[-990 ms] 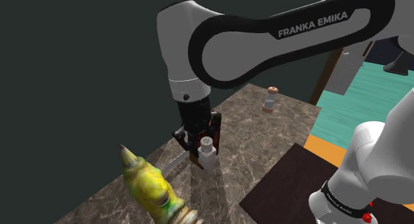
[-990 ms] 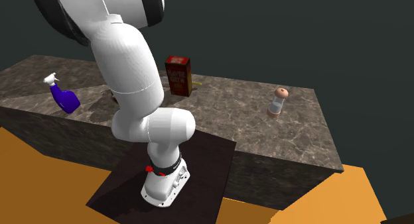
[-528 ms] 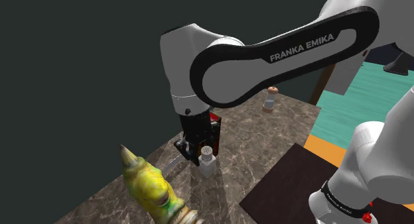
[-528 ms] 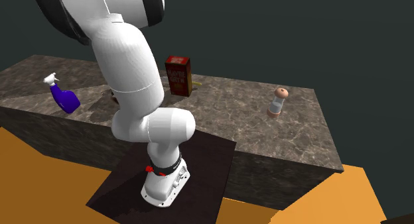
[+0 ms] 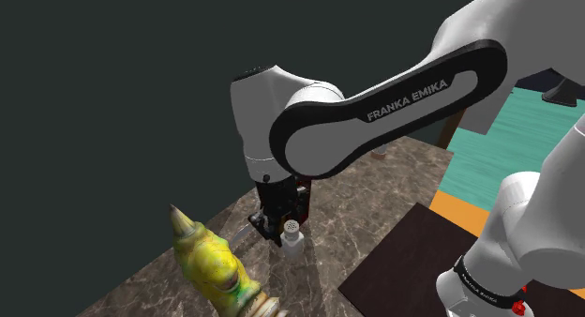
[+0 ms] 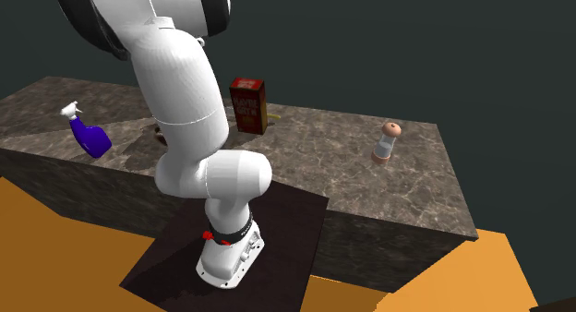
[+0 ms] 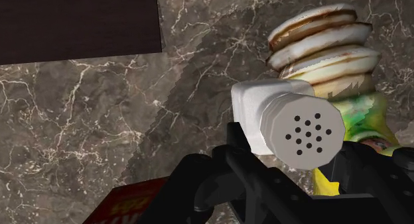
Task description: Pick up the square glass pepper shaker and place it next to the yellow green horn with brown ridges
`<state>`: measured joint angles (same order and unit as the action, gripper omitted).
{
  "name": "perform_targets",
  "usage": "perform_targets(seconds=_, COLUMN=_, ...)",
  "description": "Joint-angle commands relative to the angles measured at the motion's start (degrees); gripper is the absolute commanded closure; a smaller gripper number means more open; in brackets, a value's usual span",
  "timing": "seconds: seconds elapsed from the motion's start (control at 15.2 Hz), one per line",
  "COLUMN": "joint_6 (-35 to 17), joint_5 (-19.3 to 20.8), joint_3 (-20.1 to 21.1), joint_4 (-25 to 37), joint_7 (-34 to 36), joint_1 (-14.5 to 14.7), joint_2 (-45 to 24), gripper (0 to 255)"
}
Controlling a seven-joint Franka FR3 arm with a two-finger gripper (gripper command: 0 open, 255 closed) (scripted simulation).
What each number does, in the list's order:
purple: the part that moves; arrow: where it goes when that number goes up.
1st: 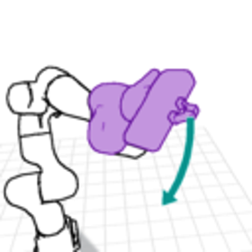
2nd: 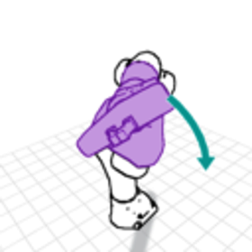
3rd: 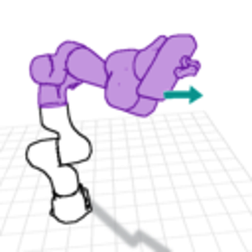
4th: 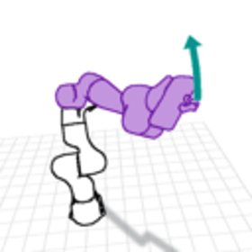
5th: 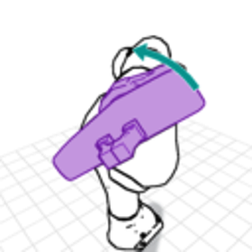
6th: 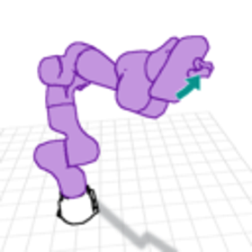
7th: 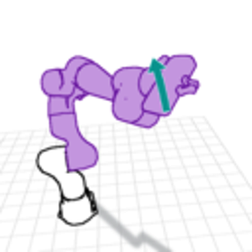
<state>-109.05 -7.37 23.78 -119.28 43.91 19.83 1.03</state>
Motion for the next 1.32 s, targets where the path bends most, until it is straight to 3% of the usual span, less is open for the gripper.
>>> perform_targets(seconds=0.0, joint_6=-1.5, joint_5=0.2, joint_3=0.0, joint_4=-0.9, joint_7=0.0, joint_1=0.0, joint_2=-0.6, gripper=255)
perform_targets(seconds=1.25, joint_6=-15.7, joint_5=3.0, joint_3=0.1, joint_4=-7.6, joint_7=1.1, joint_1=0.7, joint_2=-8.7, gripper=255)
